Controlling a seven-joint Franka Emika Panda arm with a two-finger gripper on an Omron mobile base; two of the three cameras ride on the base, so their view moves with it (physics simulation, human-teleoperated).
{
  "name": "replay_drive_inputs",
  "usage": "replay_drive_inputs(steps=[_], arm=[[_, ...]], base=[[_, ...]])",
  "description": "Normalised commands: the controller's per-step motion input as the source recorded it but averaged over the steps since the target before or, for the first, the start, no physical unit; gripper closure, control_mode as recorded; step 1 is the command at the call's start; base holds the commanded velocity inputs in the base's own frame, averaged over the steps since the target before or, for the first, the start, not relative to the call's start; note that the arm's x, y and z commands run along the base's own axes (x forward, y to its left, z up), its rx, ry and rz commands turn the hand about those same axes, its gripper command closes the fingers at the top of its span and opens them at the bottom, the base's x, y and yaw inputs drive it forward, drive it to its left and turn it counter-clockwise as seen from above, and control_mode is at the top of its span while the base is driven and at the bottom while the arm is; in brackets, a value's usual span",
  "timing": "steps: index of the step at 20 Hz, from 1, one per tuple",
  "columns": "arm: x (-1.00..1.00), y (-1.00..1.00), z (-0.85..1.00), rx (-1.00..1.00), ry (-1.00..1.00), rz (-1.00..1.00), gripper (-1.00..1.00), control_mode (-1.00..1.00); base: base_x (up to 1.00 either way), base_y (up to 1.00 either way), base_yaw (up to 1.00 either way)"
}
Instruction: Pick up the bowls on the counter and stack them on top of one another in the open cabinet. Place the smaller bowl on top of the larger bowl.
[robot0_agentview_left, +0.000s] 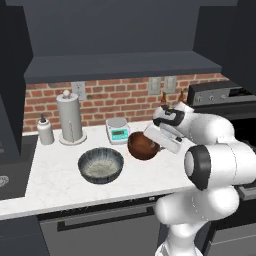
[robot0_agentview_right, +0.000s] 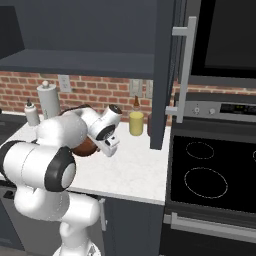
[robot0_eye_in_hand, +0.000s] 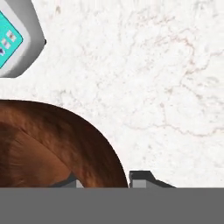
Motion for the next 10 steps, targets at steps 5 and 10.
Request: replay_drive_inputs(steps=[5,10], arm=[[-0.37,0.14,0.95,0.10,-0.06,0.00,1.00,-1.00],[-0.09,0.90,0.44,0.03,0.04,0.00,1.00,-1.00]], base=[[0.00,0.00,0.00],[0.00,0.00,0.00]])
